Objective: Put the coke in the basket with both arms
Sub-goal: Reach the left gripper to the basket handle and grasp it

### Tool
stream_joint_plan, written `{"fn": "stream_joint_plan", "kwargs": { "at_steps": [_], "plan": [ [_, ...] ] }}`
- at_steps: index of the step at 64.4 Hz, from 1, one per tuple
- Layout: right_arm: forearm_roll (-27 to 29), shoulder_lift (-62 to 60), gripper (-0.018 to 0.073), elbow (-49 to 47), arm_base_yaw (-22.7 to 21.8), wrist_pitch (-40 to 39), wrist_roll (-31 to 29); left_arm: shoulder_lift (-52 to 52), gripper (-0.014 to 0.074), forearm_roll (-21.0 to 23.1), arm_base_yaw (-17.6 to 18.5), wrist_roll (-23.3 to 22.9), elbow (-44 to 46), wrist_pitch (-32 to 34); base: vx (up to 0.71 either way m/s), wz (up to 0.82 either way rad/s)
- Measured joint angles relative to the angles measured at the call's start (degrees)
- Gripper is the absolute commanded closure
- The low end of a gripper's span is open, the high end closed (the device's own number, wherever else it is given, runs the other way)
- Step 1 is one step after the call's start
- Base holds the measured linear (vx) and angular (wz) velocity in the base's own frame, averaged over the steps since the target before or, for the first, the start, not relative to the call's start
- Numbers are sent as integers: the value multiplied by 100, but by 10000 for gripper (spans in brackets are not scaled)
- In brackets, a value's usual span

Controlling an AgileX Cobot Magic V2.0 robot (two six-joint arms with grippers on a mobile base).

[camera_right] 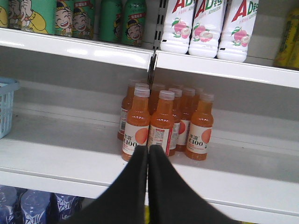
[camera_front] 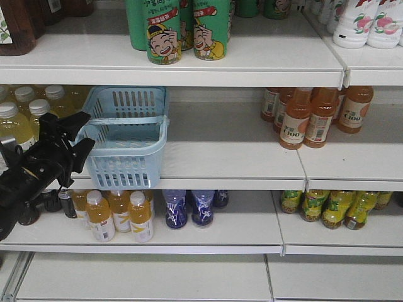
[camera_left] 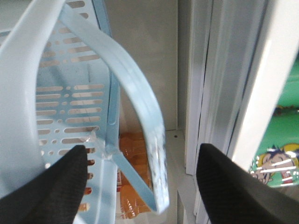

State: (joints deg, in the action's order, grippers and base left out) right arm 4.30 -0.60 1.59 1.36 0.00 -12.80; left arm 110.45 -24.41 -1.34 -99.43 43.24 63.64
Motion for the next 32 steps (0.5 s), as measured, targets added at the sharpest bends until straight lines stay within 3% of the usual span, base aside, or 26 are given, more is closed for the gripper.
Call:
{"fn": "stream_joint_plan", "kwargs": {
  "at_steps": [23, 32],
  "plan": [
    [0, 0, 561, 0, 0, 0, 0, 570, 126, -28, 0, -177, 836, 189, 0, 0],
    [0, 0, 561, 0, 0, 0, 0, 627, 207, -28, 0, -189, 864, 216, 0, 0]
  ]
}}
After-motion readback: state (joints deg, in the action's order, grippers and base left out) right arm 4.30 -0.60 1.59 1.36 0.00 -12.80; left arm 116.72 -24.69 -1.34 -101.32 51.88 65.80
